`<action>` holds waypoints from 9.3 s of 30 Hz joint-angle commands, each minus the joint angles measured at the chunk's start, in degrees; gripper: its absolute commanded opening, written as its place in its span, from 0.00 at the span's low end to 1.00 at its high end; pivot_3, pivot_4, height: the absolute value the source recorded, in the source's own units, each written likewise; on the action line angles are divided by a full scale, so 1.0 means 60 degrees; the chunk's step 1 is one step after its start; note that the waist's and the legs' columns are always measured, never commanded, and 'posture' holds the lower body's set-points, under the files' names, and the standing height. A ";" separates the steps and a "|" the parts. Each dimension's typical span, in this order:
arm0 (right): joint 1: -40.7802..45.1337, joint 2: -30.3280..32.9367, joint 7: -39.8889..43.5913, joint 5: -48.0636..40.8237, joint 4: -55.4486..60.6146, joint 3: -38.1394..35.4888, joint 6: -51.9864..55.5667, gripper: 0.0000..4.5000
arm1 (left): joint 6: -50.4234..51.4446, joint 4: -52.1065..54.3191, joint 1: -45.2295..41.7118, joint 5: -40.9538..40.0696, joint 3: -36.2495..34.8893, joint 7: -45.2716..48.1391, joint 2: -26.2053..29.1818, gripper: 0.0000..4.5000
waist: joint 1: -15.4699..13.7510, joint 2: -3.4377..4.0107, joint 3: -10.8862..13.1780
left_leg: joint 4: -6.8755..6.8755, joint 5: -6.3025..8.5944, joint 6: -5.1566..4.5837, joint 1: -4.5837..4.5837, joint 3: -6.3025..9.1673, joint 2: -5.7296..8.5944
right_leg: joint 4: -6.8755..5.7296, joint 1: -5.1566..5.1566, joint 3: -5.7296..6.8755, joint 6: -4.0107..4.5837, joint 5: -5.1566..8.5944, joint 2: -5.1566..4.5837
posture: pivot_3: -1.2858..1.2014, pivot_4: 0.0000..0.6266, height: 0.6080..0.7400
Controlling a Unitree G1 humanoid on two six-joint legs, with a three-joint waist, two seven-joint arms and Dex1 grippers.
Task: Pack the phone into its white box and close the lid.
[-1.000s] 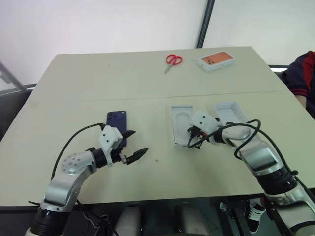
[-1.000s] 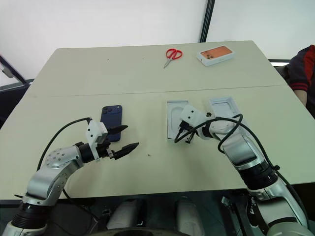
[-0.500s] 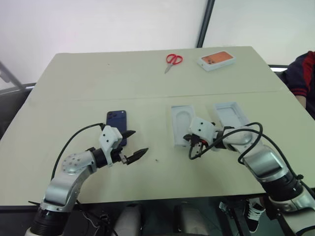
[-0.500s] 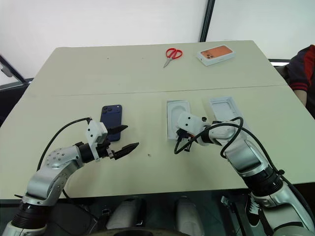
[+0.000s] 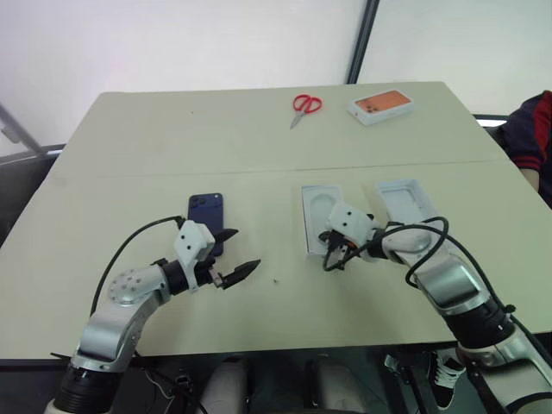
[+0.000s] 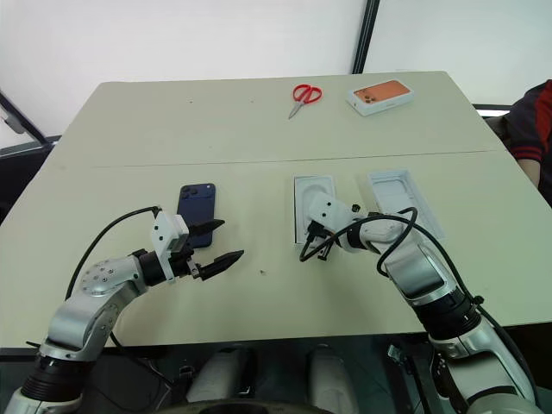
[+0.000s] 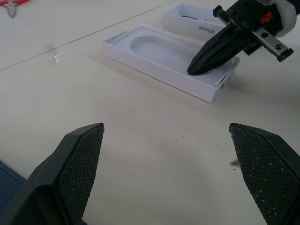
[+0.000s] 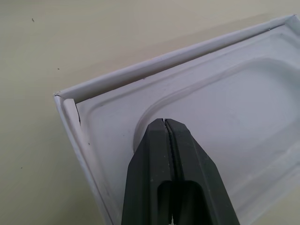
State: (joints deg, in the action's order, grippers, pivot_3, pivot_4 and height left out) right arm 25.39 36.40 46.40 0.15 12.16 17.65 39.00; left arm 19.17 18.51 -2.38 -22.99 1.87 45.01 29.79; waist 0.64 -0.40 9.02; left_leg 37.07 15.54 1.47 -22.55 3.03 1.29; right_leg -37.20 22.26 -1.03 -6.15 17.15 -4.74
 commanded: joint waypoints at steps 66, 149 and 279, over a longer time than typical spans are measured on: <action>0.1067 -0.0434 0.0509 -0.0149 -0.1011 -0.0097 -0.0363 0.01 | -0.0143 0.0240 -0.0046 0.0011 0.0175 0.0053 -0.0104 1.00 | 0.0024 0.0012 0.0065 | 0.0011 -0.0008 0.0011 -0.0035 0.0013 0.0001 | -0.0005 0.0028 0.0021 0.0007 -0.0008 0.0015 | 0.52 0.24 1.00; 0.3081 -0.5371 -0.1331 0.2460 -0.4899 0.2621 -0.2752 0.00 | 1.2220 -0.2296 -0.4992 -0.3621 -0.6179 -0.7001 -0.1873 0.60 | 0.0086 -0.0053 0.0091 | -0.0019 -0.0096 0.0170 -0.0011 0.0057 0.0018 | -0.0121 0.0074 0.0040 -0.0001 -0.0007 0.0031 | 0.52 0.24 1.00; 0.3384 -0.1398 -0.0943 0.1438 0.0153 0.2261 0.3295 0.00 | 0.1565 0.0145 -0.1500 -0.0461 -0.0340 0.0508 0.1474 0.15 | 0.0056 -0.0112 0.0165 | 0.0006 -0.0095 0.0153 -0.0151 0.0051 0.0008 | -0.0130 0.0202 0.0043 0.0006 -0.0026 0.0036 | 0.52 0.24 1.00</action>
State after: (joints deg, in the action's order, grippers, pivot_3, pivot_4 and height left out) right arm 45.49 27.73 40.74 8.67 10.40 32.20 58.66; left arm 29.45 18.39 -10.48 -25.50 0.33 47.82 38.68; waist 0.98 -1.06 10.01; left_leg 37.10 14.97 2.39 -23.45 3.34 1.33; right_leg -37.98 23.47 -0.77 -6.12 16.99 -4.52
